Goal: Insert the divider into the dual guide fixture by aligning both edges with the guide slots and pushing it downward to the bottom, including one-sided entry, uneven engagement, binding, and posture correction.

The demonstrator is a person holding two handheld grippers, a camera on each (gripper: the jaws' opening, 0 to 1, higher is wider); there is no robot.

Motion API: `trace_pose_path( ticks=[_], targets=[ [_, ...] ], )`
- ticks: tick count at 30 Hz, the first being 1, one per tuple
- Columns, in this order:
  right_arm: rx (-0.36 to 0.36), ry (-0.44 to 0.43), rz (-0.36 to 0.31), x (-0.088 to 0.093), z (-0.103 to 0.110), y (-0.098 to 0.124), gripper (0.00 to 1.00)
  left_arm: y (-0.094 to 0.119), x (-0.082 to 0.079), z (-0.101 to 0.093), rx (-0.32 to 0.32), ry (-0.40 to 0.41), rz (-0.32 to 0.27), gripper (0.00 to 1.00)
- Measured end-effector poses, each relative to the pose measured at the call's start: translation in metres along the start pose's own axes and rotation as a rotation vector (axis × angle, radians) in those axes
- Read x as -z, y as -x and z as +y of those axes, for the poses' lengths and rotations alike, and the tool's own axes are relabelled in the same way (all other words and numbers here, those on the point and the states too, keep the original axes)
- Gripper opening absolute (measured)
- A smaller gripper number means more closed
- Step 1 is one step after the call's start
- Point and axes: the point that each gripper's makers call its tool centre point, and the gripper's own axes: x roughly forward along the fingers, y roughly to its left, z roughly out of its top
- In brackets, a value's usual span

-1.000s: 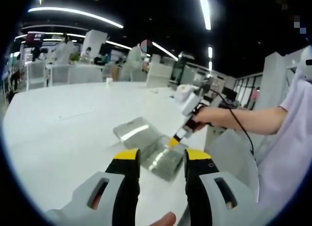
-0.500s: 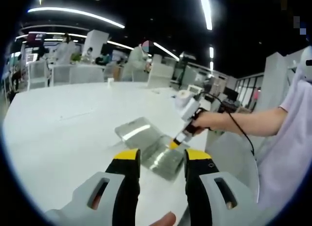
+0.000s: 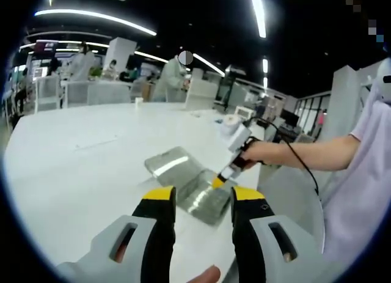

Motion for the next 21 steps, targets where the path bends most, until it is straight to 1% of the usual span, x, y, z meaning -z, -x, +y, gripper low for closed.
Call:
trace_pose_path(
  ticks=[5, 9, 13, 17, 20, 21],
  targets=[
    [0.007, 0.021, 0.001, 0.0001, 0.0038, 0.0002, 0.0, 0.001, -0.0005, 0.0007, -0.004, 0.0, -0.002, 0.34],
    [0.035, 0.065, 0.007, -0.0002, 0.0083, -0.0003, 0.0, 0.0007, -0.0006, 0.0004, -0.005, 0.001, -0.004, 0.34],
    [0.029, 0.052, 0.005, -0.0008, 0.0091, -0.001, 0.01, 0.0008, -0.0014, -0.0002, -0.006, 0.003, -0.009, 0.34],
    [0.032, 0.072, 0.013, -0.0012, 0.0086, -0.0012, 0.01, 0.0007, -0.0006, 0.0001, -0.008, 0.006, -0.007, 0.34],
    [0.034, 0.106, 0.016, -0.0015, 0.0043, -0.0012, 0.0, 0.0002, -0.0002, 0.0, -0.008, 0.007, -0.004, 0.34],
    [0.023, 0.109, 0.014, -0.0014, 0.004, -0.0008, 0.0, 0.0001, 0.0, 0.0, -0.008, 0.007, -0.003, 0.34]
  ],
)
